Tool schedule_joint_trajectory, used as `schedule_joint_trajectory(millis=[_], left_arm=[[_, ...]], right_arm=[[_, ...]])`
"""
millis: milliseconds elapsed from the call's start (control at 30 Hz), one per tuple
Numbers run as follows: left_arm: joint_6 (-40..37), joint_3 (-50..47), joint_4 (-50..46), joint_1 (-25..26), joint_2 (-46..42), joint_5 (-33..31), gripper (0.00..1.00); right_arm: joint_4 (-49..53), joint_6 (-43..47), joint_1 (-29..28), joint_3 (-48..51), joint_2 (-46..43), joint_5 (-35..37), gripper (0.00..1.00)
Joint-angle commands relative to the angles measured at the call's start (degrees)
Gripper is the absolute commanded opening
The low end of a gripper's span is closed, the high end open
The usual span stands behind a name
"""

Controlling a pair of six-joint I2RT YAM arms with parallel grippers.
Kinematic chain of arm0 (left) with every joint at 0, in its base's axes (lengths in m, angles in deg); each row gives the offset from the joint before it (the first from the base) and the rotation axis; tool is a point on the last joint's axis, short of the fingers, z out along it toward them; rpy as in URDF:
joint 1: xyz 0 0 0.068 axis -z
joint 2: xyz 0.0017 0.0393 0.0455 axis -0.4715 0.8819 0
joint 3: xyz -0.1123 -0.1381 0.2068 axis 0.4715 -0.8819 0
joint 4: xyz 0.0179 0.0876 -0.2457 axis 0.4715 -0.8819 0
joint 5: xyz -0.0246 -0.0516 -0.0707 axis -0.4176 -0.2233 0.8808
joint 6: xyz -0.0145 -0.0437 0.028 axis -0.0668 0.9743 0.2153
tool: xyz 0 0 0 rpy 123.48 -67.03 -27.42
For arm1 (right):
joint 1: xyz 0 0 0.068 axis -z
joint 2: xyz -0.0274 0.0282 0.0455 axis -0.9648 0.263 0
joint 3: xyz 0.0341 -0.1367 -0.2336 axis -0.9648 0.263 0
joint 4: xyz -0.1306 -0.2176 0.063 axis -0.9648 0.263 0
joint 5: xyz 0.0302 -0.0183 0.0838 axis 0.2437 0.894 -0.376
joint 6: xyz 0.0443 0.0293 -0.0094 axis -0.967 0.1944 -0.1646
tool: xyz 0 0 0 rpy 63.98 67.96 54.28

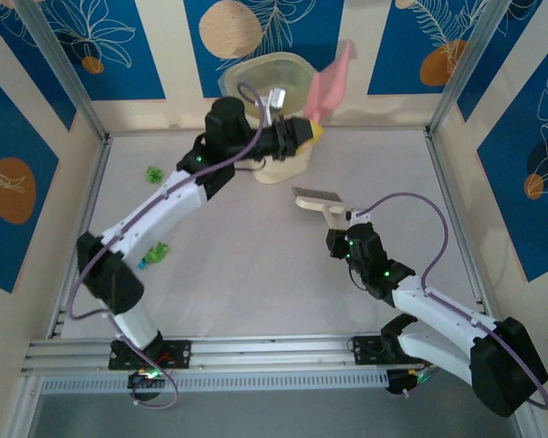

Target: Sweep away the paper scraps from the table

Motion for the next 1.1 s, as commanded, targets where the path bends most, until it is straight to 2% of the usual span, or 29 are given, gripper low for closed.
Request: schedule_joint_trajectory(millis=[0, 167, 267, 433, 567, 733, 933, 1067], left_arm=[[-15.92, -7.57, -9.7, 3.4, -8.51, -9.2, 0.0], [-24.59, -23.69, -15.29, 9.59, -22.25, -29.7, 0.0], [-26.32, -30.7, -20.97, 10.27, -28.4, -37.4, 0.0], [-28.09, -41.04, -30.42, 10.29, -37.75, -45.06, 0.0], [-26.8, -50.39, -33.06, 10.27, -44.69, -47.48, 0.0], [-25.97, -57.59, -36.84, 10.28, -48.09, -49.94, 0.0], [-25.93, -64.25, -35.55, 10.08, -48.24, -52.26, 0.0], [-27.67, -64.91, -34.7, 9.54, -44.45, -51.5, 0.0]], right_arm=[[-1.98, -0.14, 0.37, -1.14, -1.81, 1.01, 0.0], [-1.93, -0.59, 0.41, -0.66, -2.82, 0.8, 0.0], [-1.76, -0.86, 0.54, -0.44, -3.12, 0.8, 0.0], [-1.42, -1.22, 0.55, -0.26, -3.26, 0.88, 0.0], [-1.05, -1.34, 0.53, -0.02, -3.66, 0.88, 0.0], [-0.89, -1.72, 0.37, 1.29, -5.96, 3.76, 0.0], [-0.11, -1.32, 0.35, 2.36, -10.78, 3.45, 0.0], [5.87, -3.67, 0.26, -1.57, -11.64, 3.44, 0.0]])
